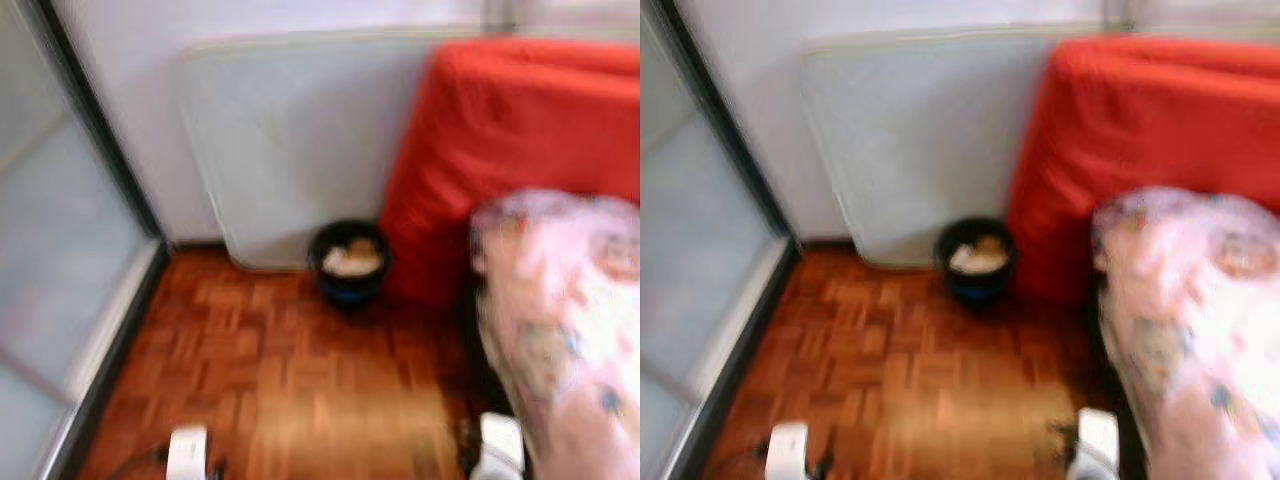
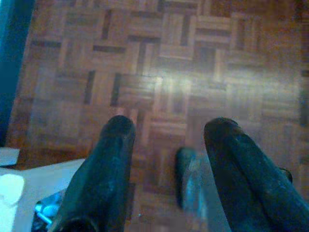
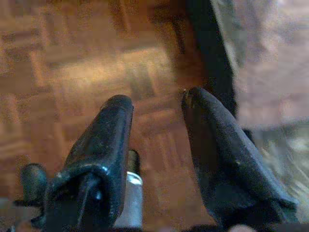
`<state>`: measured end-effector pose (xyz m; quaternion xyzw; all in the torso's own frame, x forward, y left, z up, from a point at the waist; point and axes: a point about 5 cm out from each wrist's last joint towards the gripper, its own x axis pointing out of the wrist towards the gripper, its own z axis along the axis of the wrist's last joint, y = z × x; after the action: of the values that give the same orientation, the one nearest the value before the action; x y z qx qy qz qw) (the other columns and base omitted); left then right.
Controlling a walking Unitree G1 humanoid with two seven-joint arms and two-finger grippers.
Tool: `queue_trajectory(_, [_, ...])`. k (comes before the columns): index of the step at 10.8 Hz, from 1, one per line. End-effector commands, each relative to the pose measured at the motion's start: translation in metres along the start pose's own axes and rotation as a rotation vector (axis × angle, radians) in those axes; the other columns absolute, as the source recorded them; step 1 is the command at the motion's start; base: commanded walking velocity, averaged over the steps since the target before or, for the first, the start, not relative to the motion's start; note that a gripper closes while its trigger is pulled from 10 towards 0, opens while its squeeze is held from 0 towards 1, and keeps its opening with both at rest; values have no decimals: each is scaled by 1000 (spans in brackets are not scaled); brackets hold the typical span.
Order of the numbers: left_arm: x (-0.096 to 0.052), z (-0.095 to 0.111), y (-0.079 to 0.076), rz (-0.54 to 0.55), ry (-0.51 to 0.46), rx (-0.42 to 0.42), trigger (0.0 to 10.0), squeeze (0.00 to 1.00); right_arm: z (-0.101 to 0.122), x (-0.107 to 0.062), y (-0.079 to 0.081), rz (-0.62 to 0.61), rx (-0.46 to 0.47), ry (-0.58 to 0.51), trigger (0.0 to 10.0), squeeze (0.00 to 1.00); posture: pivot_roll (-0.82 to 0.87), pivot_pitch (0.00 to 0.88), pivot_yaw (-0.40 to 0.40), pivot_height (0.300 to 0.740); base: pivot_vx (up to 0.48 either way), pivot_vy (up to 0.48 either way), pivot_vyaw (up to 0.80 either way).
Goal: Clean up the room
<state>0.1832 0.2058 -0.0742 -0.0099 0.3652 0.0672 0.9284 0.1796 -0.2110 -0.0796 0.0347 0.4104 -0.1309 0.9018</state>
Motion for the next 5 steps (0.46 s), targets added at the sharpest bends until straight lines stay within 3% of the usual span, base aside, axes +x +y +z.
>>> queue_trajectory(1, [-4, -9, 8, 18, 33, 2, 10000, 0, -4, -1, 5, 12, 10, 13, 10000, 0, 2, 29, 6, 740, -255, 0, 0])
queue_trajectory(4, [-4, -10, 7, 14, 36, 2, 10000, 0, -6, -1, 3, 10, 9, 21, 10000, 0, 4, 36, 6, 740, -245, 0, 0])
queue_trajectory(5, [-3, -9, 6, 13, 34, 2, 10000, 0, -6, -1, 3, 11, 7, 22, 10000, 0, 7, 34, 4, 740, 0, 0, 0])
